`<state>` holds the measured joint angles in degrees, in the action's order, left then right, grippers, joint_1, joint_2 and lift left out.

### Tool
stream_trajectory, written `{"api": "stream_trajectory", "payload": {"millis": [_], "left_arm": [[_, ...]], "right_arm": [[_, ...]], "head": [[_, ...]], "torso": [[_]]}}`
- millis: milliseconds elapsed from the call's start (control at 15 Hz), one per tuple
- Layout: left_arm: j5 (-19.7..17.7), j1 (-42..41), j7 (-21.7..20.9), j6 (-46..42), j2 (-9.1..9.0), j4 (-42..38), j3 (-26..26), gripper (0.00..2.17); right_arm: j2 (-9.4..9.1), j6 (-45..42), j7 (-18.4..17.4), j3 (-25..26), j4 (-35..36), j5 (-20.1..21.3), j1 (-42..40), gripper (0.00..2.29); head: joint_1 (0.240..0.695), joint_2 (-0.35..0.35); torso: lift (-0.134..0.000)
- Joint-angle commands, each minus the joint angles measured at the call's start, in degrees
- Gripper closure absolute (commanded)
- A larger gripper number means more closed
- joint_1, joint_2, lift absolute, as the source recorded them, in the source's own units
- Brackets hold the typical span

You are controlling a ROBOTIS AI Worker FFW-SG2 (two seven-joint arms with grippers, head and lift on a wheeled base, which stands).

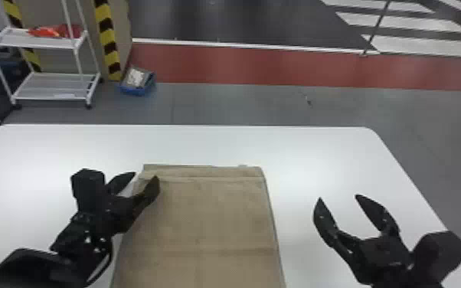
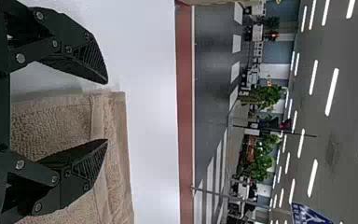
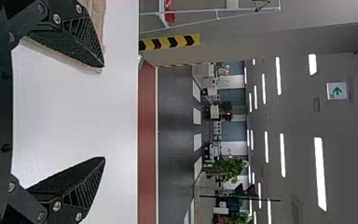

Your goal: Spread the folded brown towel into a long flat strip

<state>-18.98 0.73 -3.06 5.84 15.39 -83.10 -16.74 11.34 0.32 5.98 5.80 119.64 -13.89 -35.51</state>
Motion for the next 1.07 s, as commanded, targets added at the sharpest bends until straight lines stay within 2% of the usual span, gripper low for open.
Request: {"api": "stream_trajectory", "payload": {"millis": [0,333,400,467,533,800,867,933,1000], "left_arm": [[0.43,-0.12,0.25,0.62,0.0,-0.13,-0.13,0.52],[0.34,-0.29,0.25,0.45,0.08,-0.31,0.39,0.52],[0.34,-0.47,0.07,0.62,0.08,-0.39,0.39,0.7],[0.34,-0.47,0.07,0.62,0.08,-0.39,0.3,0.99],[0.34,-0.47,0.07,0.62,0.08,-0.39,0.3,1.06],[0.17,-1.08,-0.1,0.62,0.17,-1.71,0.57,1.07],[0.08,-1.52,-0.01,0.62,0.17,-2.5,0.74,1.19],[0.08,-2.23,0.6,0.27,0.17,-3.47,1.01,1.48],[-0.01,-3.02,0.78,-0.25,0.26,-5.23,1.36,1.48]], "right_arm": [[-0.01,-0.18,0.0,0.0,0.16,0.0,-0.09,0.19],[-0.01,-0.53,0.0,0.09,0.42,-0.09,-0.35,0.19],[-0.01,-0.53,0.0,0.09,0.42,-0.09,-0.35,0.19],[-0.01,-0.53,0.0,0.09,0.42,-0.18,-0.35,0.19],[-0.01,-0.53,0.0,0.09,0.51,-0.18,-0.35,0.19],[-0.09,-1.24,0.0,0.18,0.68,-0.26,-0.61,0.19],[-0.09,-1.24,0.0,0.18,0.68,-0.53,-0.61,0.19],[-0.09,-1.59,0.0,0.26,0.68,-0.79,-0.7,0.19],[-0.09,-1.94,0.0,0.26,0.68,-0.79,-0.88,0.19]], "head": [[0.695,-0.125],[0.695,-0.122],[0.695,-0.121],[0.695,-0.12],[0.695,-0.121],[0.695,-0.124],[0.695,-0.124],[0.695,-0.125],[0.695,-0.125]], "torso": [[-0.125],[-0.125],[-0.125],[-0.125],[-0.125],[-0.125],[-0.125],[-0.125],[-0.125]]}}
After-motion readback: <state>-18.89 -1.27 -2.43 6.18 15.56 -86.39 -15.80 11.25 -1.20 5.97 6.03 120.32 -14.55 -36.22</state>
